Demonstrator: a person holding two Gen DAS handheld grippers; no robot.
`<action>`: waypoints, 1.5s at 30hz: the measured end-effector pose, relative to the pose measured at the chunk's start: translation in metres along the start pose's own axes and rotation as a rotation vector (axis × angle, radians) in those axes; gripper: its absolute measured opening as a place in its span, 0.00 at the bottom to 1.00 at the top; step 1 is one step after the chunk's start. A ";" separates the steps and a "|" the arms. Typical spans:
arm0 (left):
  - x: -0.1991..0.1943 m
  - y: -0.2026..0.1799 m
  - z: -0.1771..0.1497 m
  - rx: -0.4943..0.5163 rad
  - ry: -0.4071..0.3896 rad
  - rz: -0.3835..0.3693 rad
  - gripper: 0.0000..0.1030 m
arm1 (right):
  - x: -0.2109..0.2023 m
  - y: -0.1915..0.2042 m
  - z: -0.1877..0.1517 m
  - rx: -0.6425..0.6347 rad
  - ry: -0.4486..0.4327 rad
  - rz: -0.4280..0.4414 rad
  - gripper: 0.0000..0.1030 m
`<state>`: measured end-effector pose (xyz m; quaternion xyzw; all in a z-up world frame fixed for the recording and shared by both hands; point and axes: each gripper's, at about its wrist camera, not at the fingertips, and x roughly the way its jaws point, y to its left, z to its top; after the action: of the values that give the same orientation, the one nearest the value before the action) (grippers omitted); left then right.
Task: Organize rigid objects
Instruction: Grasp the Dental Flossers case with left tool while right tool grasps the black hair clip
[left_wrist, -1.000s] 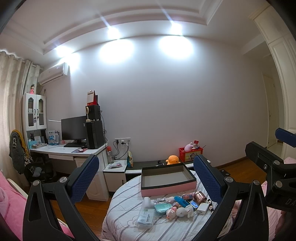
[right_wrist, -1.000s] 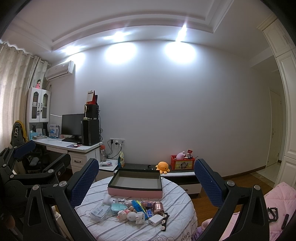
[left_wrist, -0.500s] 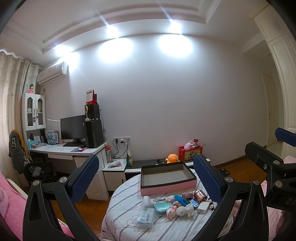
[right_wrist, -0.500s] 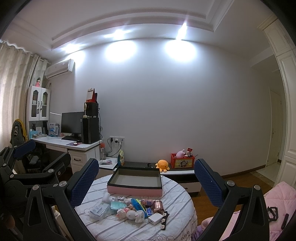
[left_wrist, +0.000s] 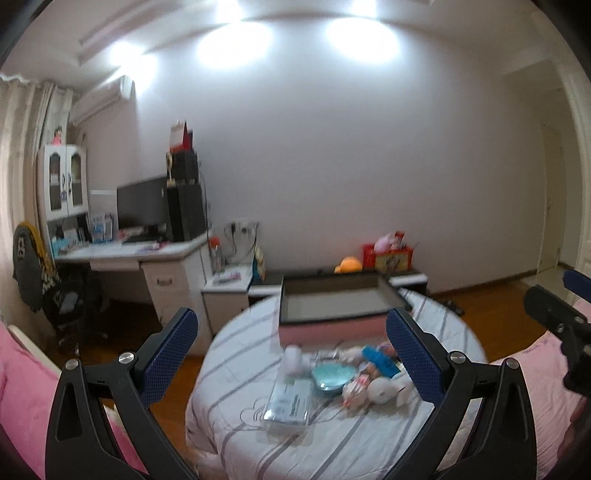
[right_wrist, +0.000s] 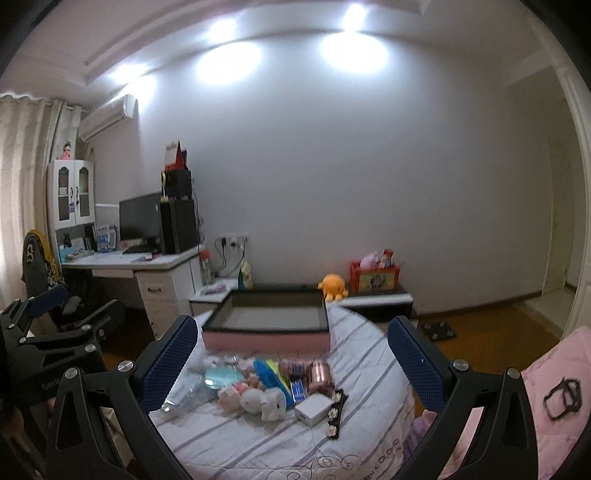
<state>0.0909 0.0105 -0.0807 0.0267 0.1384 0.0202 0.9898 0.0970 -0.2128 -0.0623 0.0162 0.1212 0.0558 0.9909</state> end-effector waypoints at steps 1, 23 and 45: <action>0.010 0.001 -0.007 0.005 0.022 0.003 1.00 | 0.009 -0.005 -0.005 0.010 0.016 0.000 1.00; 0.166 0.012 -0.124 0.027 0.474 -0.036 1.00 | 0.129 -0.083 -0.116 0.075 0.430 -0.073 1.00; 0.191 0.010 -0.139 -0.011 0.473 -0.096 0.61 | 0.162 -0.093 -0.133 0.026 0.492 -0.033 0.58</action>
<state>0.2355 0.0360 -0.2651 0.0092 0.3672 -0.0204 0.9299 0.2310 -0.2844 -0.2342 0.0127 0.3599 0.0403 0.9320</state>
